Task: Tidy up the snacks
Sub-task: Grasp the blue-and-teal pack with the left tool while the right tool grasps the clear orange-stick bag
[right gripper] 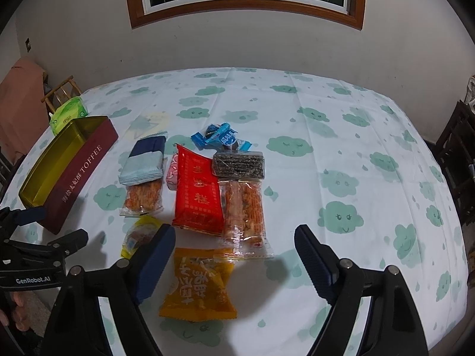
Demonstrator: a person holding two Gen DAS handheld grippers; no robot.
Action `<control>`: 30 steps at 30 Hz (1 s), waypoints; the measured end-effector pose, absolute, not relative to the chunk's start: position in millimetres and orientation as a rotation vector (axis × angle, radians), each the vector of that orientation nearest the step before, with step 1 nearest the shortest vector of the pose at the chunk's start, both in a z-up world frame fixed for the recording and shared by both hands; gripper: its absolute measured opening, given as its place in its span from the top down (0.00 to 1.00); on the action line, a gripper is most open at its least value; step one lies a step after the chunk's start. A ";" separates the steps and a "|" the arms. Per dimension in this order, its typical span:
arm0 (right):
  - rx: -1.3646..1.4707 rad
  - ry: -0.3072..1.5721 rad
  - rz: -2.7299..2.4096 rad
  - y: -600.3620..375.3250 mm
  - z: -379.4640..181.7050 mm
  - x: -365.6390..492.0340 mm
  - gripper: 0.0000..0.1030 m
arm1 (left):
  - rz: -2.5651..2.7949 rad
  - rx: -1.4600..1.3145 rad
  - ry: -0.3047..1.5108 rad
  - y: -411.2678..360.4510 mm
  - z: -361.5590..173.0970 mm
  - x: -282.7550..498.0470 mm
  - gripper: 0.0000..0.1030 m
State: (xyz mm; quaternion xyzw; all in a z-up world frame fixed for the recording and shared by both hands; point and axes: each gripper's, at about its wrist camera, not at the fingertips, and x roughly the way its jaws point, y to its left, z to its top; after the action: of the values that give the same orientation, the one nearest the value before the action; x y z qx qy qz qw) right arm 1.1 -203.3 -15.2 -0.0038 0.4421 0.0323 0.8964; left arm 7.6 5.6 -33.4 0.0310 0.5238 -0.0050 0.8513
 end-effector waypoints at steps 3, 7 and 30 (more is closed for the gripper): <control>-0.008 0.940 0.075 -206.5 -21.0 6.9 0.46 | -0.011 0.066 1.105 5.8 -34.1 8.8 0.03; -0.001 0.974 0.077 -211.7 -31.1 17.8 0.46 | -0.013 0.063 1.109 6.1 -35.2 13.4 0.04; 0.008 1.046 0.147 -219.9 -70.2 64.9 0.63 | -0.047 0.064 1.078 -9.1 -13.9 61.3 0.04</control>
State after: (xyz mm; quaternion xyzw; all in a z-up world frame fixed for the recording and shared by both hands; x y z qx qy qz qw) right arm 64.9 -219.9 -70.2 0.0040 0.4991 0.0703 0.8637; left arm 61.3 -9.1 -13.9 0.0304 0.5131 -0.0222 0.8575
